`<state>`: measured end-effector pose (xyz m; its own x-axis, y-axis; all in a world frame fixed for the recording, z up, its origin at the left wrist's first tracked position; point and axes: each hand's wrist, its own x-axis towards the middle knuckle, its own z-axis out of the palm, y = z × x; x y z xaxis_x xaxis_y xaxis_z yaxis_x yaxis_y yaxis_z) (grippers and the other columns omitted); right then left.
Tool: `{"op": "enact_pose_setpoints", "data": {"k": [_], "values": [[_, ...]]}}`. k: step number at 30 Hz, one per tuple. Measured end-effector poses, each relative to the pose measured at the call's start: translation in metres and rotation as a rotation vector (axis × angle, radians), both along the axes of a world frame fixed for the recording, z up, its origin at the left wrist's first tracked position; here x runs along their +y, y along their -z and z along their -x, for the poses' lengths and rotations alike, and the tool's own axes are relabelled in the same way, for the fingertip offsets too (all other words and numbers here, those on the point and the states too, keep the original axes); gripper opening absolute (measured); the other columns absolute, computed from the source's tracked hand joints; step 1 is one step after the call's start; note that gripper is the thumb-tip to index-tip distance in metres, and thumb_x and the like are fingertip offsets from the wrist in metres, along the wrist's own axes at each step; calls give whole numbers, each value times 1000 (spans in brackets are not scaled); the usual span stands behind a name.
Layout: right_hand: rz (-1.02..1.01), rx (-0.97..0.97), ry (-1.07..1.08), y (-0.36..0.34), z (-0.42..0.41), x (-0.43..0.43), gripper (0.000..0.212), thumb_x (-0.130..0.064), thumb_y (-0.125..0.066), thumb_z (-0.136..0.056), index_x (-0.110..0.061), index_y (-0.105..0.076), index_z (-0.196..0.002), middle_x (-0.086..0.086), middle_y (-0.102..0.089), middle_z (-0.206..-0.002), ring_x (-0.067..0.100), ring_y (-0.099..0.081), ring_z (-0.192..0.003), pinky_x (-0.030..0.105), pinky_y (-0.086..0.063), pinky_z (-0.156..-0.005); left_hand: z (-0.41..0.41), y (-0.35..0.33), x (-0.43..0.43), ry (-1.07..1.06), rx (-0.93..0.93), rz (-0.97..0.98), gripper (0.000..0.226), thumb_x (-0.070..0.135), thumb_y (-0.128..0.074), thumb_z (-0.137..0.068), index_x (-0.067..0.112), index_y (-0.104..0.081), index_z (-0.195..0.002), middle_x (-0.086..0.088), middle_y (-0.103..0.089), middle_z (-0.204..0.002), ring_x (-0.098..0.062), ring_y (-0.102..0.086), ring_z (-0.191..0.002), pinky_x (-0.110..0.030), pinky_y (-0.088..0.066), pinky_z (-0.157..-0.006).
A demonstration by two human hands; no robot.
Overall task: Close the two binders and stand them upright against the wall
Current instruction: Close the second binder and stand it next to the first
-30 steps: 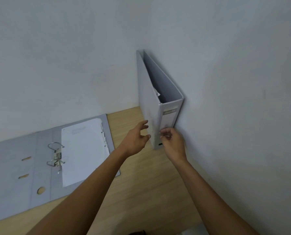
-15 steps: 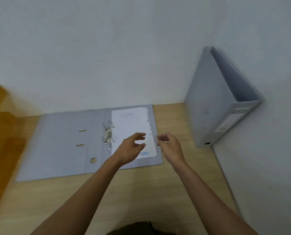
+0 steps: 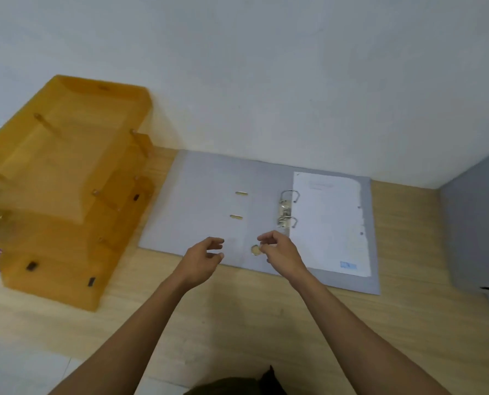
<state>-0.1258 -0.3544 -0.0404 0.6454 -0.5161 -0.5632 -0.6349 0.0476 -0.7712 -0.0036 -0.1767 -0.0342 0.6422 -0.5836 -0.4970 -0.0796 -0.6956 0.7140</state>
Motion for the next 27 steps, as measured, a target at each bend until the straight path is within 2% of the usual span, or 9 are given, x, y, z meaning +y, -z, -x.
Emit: {"op": "enact_pose_setpoints", "data": {"k": [3,5,8,10,13,21,23,25,27], "values": [[66,24,-105,16,-36,19,29,-14,-56,-93,-17,-65,-120,2,-63,-132,19,-61,-116,28,-46,-87,-17,13,29,-72,-15,-38,39,19,-57,-99,16,-57,-138,-3,-60,-141,-18,-62,-114,-24,-47,-81],[145,35,-232,25,-63,31,37,-16,-57,-94,-16,-60,-131,3,-53,-146,22,-54,-131,26,-40,-95,-29,20,43,-116,-33,-60,40,16,-56,-99,14,-56,-139,-5,-59,-143,-20,-60,-121,-24,-46,-83],[279,78,-451,39,-96,41,60,-30,-57,-96,-20,-38,-153,4,-18,-169,28,-12,-157,41,-19,-124,-45,28,56,-169,-69,-94,41,12,-54,-99,12,-55,-140,-9,-55,-147,-21,-57,-123,-23,-43,-87],[350,194,-593,46,-112,45,73,-43,-52,-98,-25,-19,-161,4,2,-172,36,8,-157,52,-5,-126,-56,31,63,-190,-78,-103,42,11,-54,-98,11,-54,-141,-10,-54,-147,-24,-54,-130,-24,-42,-94],[413,317,-672,51,-122,52,77,-53,-46,-97,-29,-11,-162,5,9,-171,42,16,-154,60,-3,-123,-68,36,75,-205,-71,-125,43,11,-53,-98,11,-54,-141,-9,-55,-147,-25,-53,-134,-28,-43,-100],[356,324,-675,45,-88,61,75,-49,-44,-99,-26,-11,-162,1,2,-172,35,10,-157,57,-10,-125,-73,46,94,-333,-145,-234,64,20,-64,-93,9,-38,-151,-16,-37,-157,-40,-32,-143,-49,-31,-114],[240,281,-550,39,-78,61,72,-47,-47,-100,-25,-16,-162,1,-10,-171,29,-4,-158,47,-18,-125,-72,47,92,-381,-117,-244,73,25,-66,-92,7,-32,-153,-17,-36,-157,-41,-32,-142,-51,-31,-114],[116,218,-364,31,-71,59,66,-43,-50,-100,-24,-27,-159,4,-30,-166,23,-28,-153,36,-27,-120,-68,49,90,-456,-87,-252,82,33,-70,-88,6,-29,-154,-17,-38,-156,-43,-35,-140,-54,-34,-111],[50,172,-239,24,-64,61,60,-39,-53,-100,-23,-37,-155,6,-44,-159,20,-42,-146,32,-32,-116,-66,49,94,-514,-80,-267,90,48,-73,-81,9,-33,-152,-17,-43,-152,-43,-43,-135,-55,-41,-106]]}}
